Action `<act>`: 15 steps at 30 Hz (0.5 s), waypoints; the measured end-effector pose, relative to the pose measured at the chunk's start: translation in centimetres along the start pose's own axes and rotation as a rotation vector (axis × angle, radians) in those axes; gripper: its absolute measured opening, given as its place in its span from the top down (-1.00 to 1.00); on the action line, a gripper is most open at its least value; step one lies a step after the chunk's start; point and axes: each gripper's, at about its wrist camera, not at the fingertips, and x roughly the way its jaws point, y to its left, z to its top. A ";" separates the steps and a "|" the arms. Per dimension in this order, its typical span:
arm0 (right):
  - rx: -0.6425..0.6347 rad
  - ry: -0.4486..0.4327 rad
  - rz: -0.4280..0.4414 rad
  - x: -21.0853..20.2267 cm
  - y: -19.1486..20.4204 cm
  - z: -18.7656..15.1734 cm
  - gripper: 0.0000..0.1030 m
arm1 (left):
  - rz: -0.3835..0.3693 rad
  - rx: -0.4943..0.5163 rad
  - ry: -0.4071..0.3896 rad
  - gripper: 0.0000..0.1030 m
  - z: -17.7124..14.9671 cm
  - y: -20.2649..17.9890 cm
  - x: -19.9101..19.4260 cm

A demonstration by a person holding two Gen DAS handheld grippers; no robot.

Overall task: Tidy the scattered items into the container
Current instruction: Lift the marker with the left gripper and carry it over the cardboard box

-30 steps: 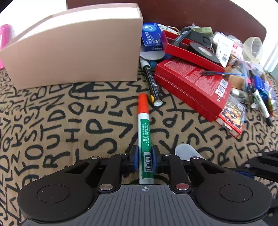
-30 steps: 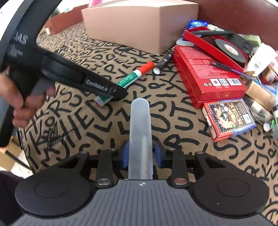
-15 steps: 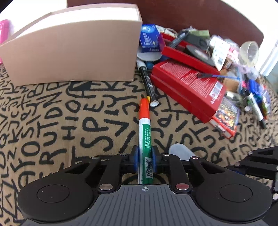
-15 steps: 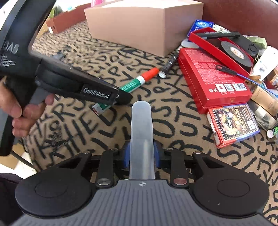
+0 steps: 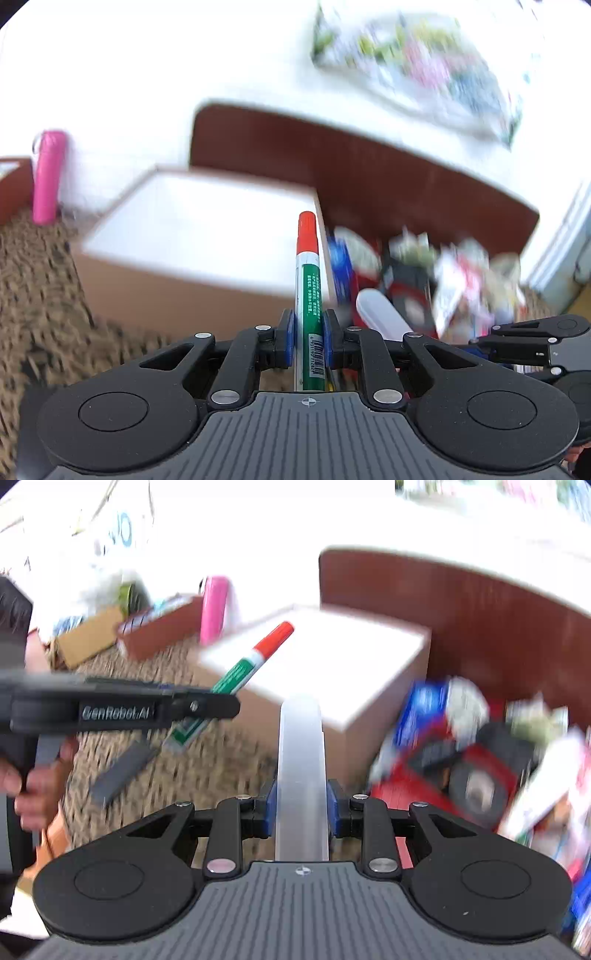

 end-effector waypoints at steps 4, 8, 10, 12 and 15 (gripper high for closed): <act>0.010 -0.061 -0.039 2.8 -0.6 5.4 0.40 | 0.005 -0.035 -0.015 0.77 4.3 1.0 2.6; 0.032 -0.076 -0.114 8.0 -1.8 7.8 0.40 | 0.042 -0.082 0.005 0.77 6.1 2.6 7.1; 0.059 -0.058 -0.118 10.8 -2.7 8.0 0.40 | 0.053 -0.106 0.023 0.77 6.2 3.9 9.2; 0.076 -0.043 -0.114 12.9 -3.4 7.8 0.40 | 0.050 -0.134 0.045 0.77 6.0 5.3 10.9; 0.091 -0.005 -0.095 15.4 -3.9 7.7 0.39 | 0.047 -0.159 0.076 0.76 5.6 6.8 13.0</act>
